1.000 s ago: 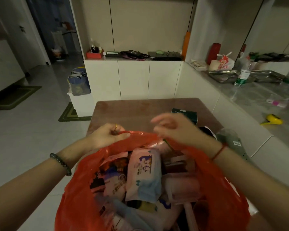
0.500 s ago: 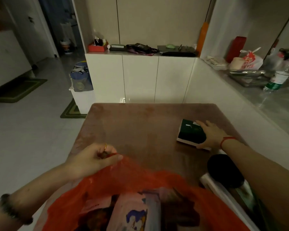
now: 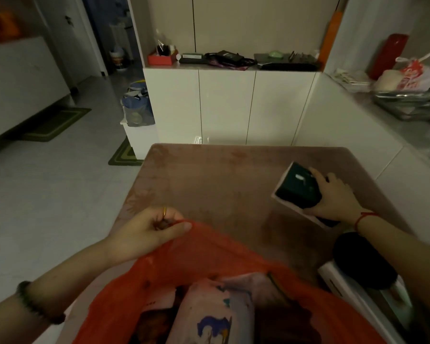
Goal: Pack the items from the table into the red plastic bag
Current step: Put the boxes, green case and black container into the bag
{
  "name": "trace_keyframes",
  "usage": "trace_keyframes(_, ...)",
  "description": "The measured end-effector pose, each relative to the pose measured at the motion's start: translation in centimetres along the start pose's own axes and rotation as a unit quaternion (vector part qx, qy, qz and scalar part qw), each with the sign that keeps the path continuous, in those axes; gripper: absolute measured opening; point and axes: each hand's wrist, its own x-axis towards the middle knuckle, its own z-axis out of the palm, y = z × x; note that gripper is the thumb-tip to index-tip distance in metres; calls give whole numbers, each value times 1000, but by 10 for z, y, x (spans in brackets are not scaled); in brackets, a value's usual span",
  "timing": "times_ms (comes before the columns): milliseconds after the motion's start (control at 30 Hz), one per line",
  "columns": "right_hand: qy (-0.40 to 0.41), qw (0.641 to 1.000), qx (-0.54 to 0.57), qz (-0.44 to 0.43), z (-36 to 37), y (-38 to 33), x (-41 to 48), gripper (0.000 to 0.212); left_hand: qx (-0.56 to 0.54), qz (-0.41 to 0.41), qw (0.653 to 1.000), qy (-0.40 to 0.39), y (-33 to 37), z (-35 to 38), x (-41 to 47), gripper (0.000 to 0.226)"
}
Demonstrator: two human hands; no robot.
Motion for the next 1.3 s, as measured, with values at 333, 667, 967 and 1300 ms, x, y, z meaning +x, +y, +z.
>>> trace_keyframes(333,66,838,486,-237,-160,-132,-234,86,98,-109,988,56,16,-12,-84,93)
trace_keyframes(667,86,977,176,-89,-56,-207,-340,84,167,-90,982,18,11,11,-165,46)
trace_keyframes(967,172,985,20,-26,-38,-240,-334,80,-133,-134,971,146,36,-4,-186,37)
trace_keyframes(1300,66,962,54,-258,-27,-250,-368,50,-23,-152,984,95,47,-19,-204,34)
